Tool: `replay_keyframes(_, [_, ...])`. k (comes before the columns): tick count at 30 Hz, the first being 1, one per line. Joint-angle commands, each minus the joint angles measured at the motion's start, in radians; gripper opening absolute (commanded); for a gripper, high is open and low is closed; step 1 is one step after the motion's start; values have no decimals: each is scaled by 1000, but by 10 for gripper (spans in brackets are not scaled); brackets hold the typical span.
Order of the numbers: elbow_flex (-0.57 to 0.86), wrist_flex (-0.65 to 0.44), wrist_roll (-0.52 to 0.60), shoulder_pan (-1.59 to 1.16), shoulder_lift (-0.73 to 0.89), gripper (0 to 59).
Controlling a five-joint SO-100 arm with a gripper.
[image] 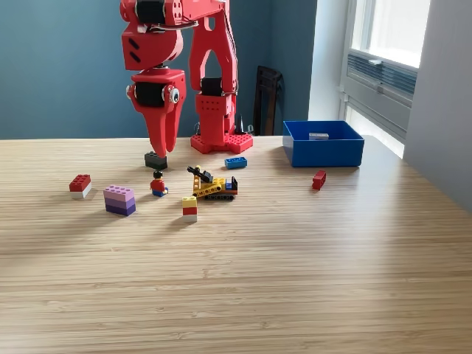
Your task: Grasp a lego block and put it in the bin.
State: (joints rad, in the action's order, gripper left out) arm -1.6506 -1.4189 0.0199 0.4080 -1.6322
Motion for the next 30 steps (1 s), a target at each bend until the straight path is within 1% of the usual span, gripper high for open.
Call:
replay_keyframes(1, [-23, 0, -8, 37, -114, 91])
replay_keyframes(11, [-169, 2, -66, 137, -328, 89])
replay_keyframes(19, [-322, 11, -161, 272, -477, 86])
replay_keyframes(30, [-699, 213, -321, 414, -577, 93])
